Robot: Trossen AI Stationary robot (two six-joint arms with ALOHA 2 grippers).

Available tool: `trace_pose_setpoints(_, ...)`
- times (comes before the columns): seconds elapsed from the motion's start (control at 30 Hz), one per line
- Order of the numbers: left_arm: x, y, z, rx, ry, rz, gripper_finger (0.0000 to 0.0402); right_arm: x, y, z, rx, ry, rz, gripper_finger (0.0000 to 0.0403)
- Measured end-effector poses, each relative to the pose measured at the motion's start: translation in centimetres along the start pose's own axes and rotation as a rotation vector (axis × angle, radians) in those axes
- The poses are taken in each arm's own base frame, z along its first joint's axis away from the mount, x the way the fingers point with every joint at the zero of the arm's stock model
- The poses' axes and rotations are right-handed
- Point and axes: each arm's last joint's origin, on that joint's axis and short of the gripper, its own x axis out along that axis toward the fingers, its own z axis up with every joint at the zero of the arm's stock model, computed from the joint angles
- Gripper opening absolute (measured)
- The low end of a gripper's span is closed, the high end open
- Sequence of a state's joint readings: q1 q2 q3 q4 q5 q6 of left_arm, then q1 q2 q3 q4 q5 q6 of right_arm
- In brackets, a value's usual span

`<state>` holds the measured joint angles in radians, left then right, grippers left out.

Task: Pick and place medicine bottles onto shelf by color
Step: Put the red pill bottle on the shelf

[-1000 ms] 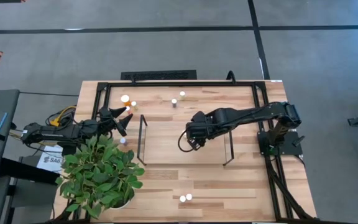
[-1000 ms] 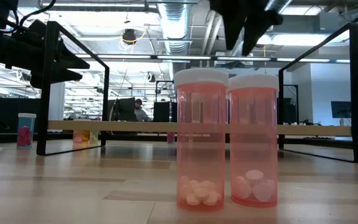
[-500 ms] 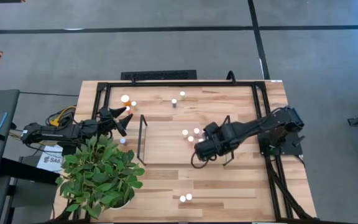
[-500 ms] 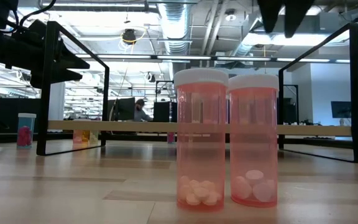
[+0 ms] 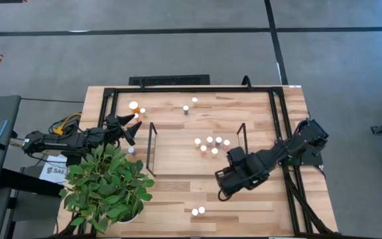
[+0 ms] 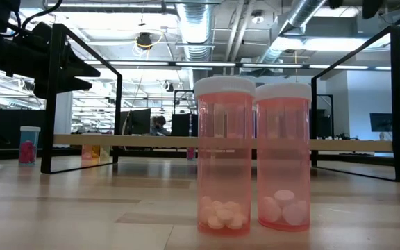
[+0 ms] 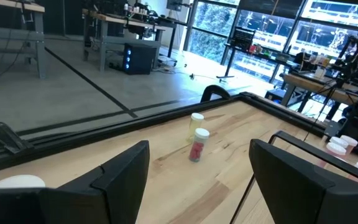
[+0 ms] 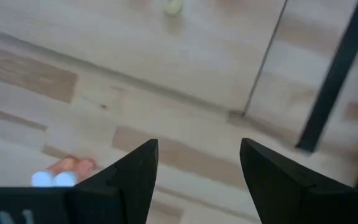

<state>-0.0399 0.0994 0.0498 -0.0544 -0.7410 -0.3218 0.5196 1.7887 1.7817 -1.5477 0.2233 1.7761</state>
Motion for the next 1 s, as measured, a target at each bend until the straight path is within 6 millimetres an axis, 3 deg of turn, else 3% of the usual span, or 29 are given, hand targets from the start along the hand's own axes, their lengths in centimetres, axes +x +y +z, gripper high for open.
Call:
trace_pose_setpoints(0.23, 0.0, 0.0, 0.0, 0.0, 0.0, 0.0, 0.0265, 0.4, 1.4, -3.8, 0.064, 0.107, 0.132, 0.0249)
trace_pose_setpoints(0.53, 0.0, 0.0, 0.0, 0.002, 0.002, 0.001, 0.0265, 3.6, 3.1, -9.5, -0.124, 0.114, 0.125, 0.0249)
trace_pose_setpoints(0.7, 0.0, 0.0, 0.0, 0.005, 0.005, 0.0, 0.0265, 4.2, 4.2, -10.9, -0.244, 0.147, 0.218, 0.0249)
trace_pose_setpoints(1.0, 0.0, 0.0, 0.0, 0.004, 0.004, 0.002, 0.0265, 4.7, 5.5, -9.9, -0.64, 0.101, 0.302, 0.0249)
